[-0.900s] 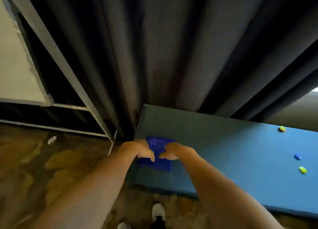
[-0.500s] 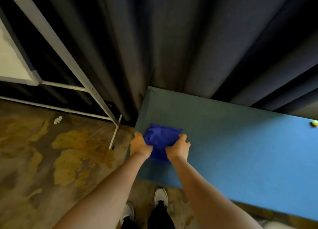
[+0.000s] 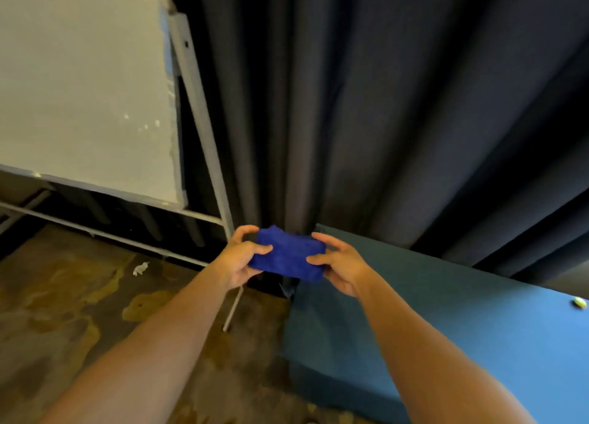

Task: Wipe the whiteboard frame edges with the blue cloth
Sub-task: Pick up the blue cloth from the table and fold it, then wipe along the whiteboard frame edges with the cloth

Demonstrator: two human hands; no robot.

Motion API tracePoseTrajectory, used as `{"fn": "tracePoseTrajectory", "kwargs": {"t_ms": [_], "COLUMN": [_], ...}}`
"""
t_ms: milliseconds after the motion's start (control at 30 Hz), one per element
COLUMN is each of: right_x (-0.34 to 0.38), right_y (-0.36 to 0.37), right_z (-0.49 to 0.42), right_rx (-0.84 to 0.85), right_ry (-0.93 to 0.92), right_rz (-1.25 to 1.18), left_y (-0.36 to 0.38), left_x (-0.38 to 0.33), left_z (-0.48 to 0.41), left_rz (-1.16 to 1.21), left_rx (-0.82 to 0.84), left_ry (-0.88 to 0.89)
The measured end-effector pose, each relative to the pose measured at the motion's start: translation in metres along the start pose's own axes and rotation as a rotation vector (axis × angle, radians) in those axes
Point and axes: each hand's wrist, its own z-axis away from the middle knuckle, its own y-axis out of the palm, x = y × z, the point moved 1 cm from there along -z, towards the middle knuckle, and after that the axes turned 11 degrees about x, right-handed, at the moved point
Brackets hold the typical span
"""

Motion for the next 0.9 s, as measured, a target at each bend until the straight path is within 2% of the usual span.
{"fn": "tracePoseTrajectory", "kwargs": {"t_ms": [100, 167, 267, 333, 400, 500, 567, 633, 833, 900], "right_x": [0.045, 0.073, 0.11, 0.129, 0.149, 0.18, 0.198, 0.21, 0.252, 0.273], "right_y": [0.067, 0.111, 0.183, 0.227, 0.27, 0.325, 0.358, 0.388, 0.471, 0.489], "right_z": [0.002, 0.002, -0.004, -0.006, -0.006, -0.012, -0.019, -0.029, -0.083, -0.102], "right_rx": [0.064, 0.077, 0.145, 0.183, 0.225, 0.322, 0.402, 0.459, 0.576, 0.586], "right_ry": [-0.051, -0.128, -0.308, -0.428, -0.476, -0.484, -0.495, -0.501, -0.609, -0.653], "right_rz": [0.336, 0.614, 1.068, 1.255, 1.244, 0.899, 0.683, 0.572, 0.626, 0.645], "left_y": [-0.032, -0.052, -0.082, -0.102, -0.127, -0.164, -0.183, -0.196, -0.257, -0.275], "left_x": [-0.065, -0.106, -0.168, -0.203, -0.235, -0.287, -0.32, -0.346, -0.437, -0.47], "left_z": [0.043, 0.07, 0.117, 0.146, 0.171, 0.198, 0.211, 0.22, 0.202, 0.192], "left_rz": [-0.109, -0.346, -0.768, -0.981, -1.056, -0.879, -0.772, -0.717, -0.793, -0.729], "left_rx": [0.138, 0.164, 0.028, -0.059, -0.139, -0.207, -0.186, -0.131, -0.106, -0.036], "left_ry": [0.149, 0.255, 0.424, 0.541, 0.614, 0.681, 0.726, 0.731, 0.676, 0.685]}}
